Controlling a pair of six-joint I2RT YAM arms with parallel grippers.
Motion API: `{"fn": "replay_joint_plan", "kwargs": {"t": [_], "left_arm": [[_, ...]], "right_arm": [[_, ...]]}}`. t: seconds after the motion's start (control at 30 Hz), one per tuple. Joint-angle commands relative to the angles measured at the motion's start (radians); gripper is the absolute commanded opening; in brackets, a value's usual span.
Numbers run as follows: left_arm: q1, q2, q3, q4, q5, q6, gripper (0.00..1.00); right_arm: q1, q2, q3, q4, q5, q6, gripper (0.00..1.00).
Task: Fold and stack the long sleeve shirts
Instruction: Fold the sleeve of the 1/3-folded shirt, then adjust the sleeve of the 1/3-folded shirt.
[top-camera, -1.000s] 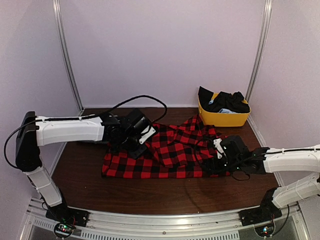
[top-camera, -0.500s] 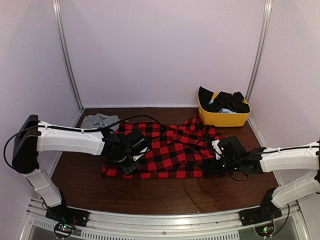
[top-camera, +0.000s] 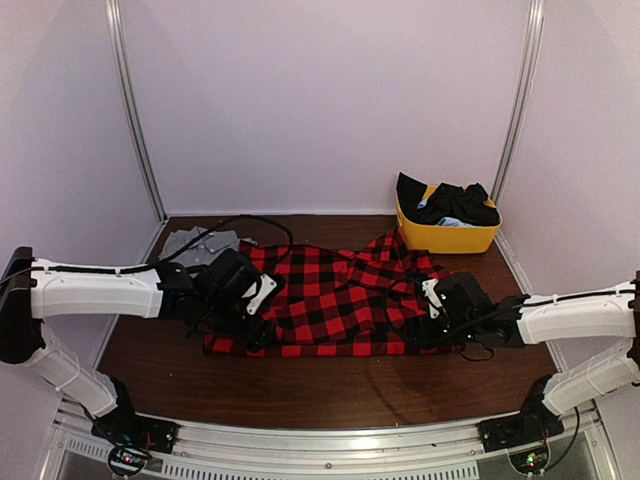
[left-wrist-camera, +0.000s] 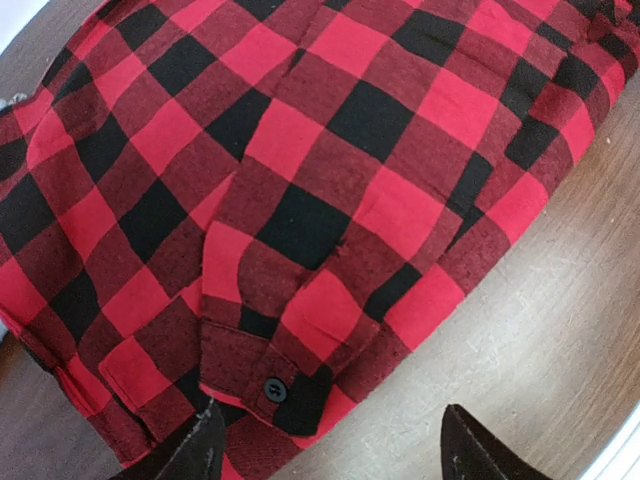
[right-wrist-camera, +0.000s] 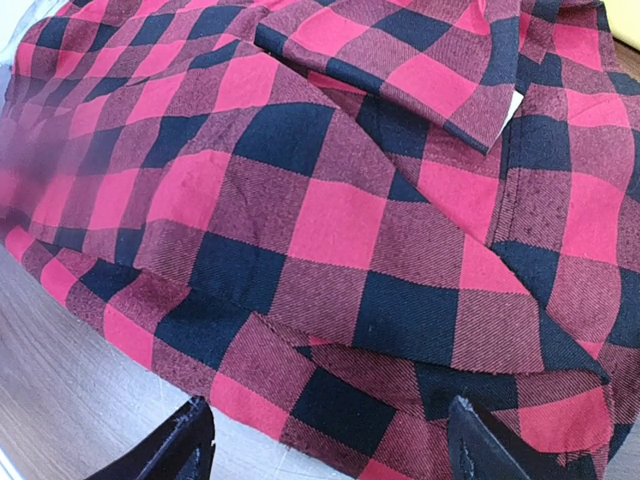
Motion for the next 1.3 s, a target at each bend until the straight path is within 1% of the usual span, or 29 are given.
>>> {"fn": "replay_joint_plan", "kwargs": {"t": [0.0, 0.1, 0.2, 0.3, 0.43, 0.5, 0.7, 0.83, 1.1, 1.27], "left_arm": [[0.11, -0.054, -0.074, 0.159, 0.155, -0.105, 0.75], [0.175, -0.075, -0.126, 0.208, 0.246, -0.147, 0.74], [0.219, -0.069, -0.17, 0.251, 0.293, -0.174, 0.71], [0.249, -0.05, -0.199, 0.276, 0.297, -0.196, 0.68], [0.277, -0.022, -0.222, 0.296, 0.284, -0.207, 0.6], [0.281, -0.007, -0.228, 0.3, 0.266, -0.209, 0.59], [0.296, 0.049, -0.238, 0.344, 0.272, -0.208, 0.59], [0.301, 0.076, -0.231, 0.356, 0.271, -0.208, 0.54], [0.302, 0.108, -0.233, 0.377, 0.288, -0.212, 0.4], [0.302, 0.11, -0.232, 0.384, 0.285, -0.217, 0.29]], "right_arm": [[-0.007, 0.013, -0.006, 0.03, -0.01, 0.01, 0.81], [-0.006, 0.012, -0.008, 0.03, -0.009, 0.01, 0.81], [-0.006, 0.012, -0.01, 0.034, -0.011, 0.011, 0.81], [-0.006, 0.017, -0.01, 0.042, -0.017, 0.014, 0.81], [-0.006, 0.027, -0.012, 0.049, -0.023, 0.017, 0.8], [-0.006, 0.031, -0.013, 0.05, -0.025, 0.018, 0.8], [-0.006, 0.043, -0.016, 0.061, -0.024, 0.023, 0.8], [-0.006, 0.049, -0.017, 0.068, -0.049, 0.029, 0.8], [-0.006, 0.05, -0.031, 0.078, -0.05, 0.033, 0.8], [-0.006, 0.058, -0.033, 0.082, -0.053, 0.034, 0.8]]}}
